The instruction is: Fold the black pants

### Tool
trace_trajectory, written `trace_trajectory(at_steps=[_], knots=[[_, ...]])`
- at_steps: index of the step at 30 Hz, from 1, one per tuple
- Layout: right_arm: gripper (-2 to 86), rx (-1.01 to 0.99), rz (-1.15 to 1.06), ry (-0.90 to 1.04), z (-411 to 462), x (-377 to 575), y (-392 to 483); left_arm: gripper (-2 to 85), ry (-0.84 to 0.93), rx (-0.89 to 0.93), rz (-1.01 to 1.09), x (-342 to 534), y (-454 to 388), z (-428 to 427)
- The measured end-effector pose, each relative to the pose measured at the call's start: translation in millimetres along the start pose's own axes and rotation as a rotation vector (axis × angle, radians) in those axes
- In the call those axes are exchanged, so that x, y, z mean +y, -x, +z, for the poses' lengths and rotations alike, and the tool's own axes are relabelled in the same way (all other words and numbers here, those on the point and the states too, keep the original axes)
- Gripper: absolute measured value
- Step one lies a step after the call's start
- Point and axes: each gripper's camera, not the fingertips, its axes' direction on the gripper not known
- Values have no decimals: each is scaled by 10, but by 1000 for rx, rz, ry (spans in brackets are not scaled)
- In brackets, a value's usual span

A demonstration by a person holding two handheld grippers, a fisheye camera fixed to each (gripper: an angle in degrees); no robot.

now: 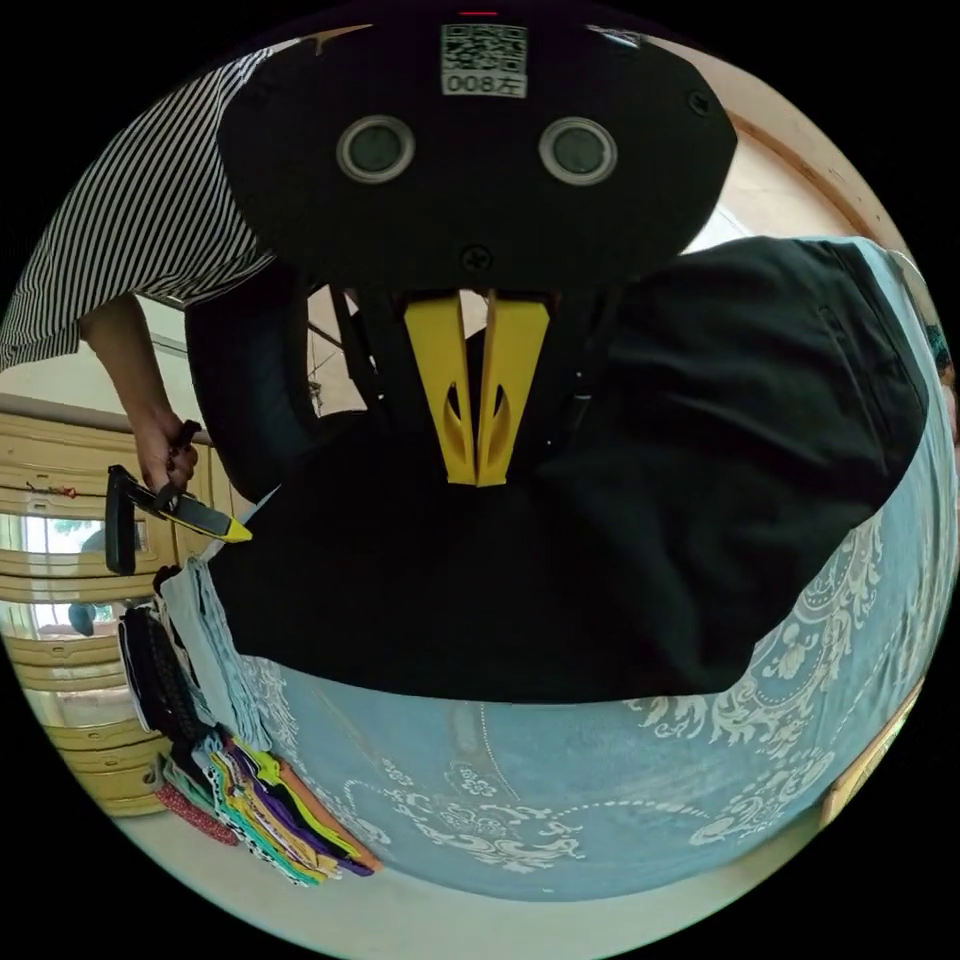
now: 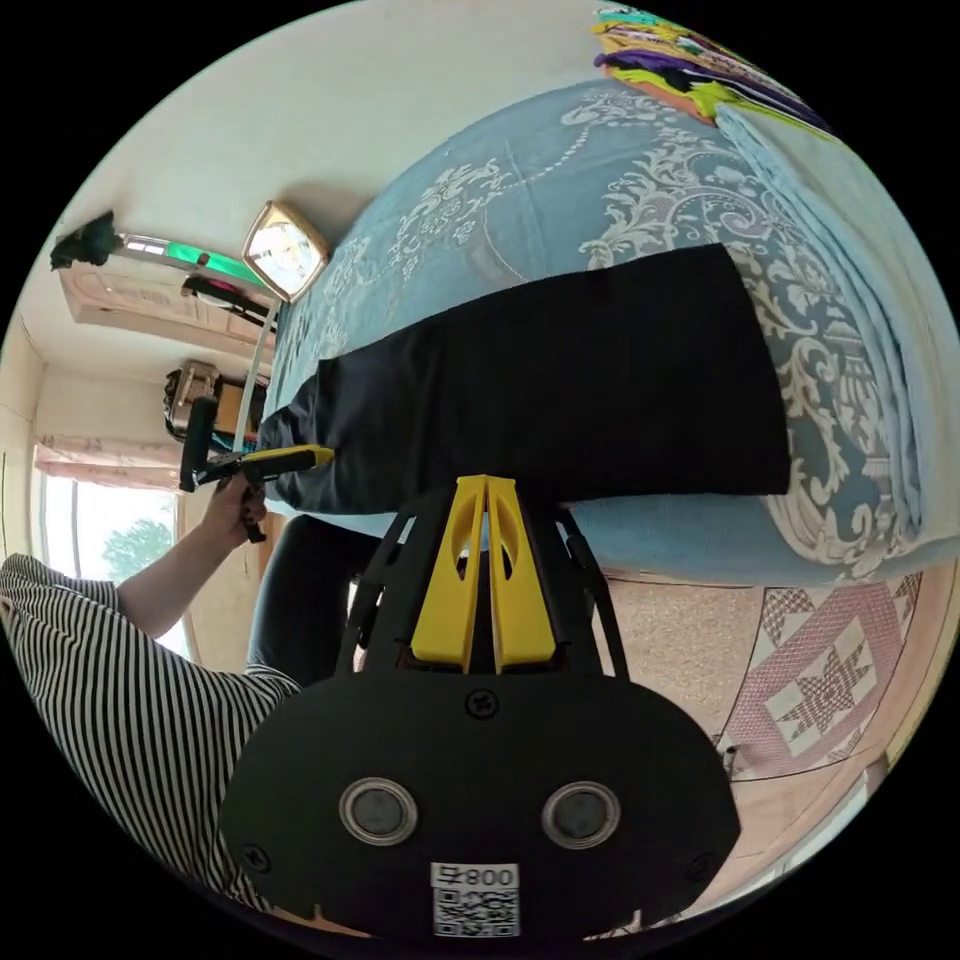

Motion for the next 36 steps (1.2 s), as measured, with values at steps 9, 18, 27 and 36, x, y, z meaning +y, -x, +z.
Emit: trace_trajectory(at_steps=[9, 18, 27, 36], knots=[[58, 112, 208, -270, -869, 688, -1151, 44, -74, 150, 312, -1318, -1699, 241], [84, 205, 237, -244, -943, 740, -1614, 83, 32, 199, 645, -3031, -3697, 1009], [83, 221, 233, -232, -969, 756, -1746, 85, 167, 51, 791, -3784, -4841, 1724], [49, 238, 224, -241, -949, 706, -1747, 46, 167, -19, 854, -3825, -5178, 1805]])
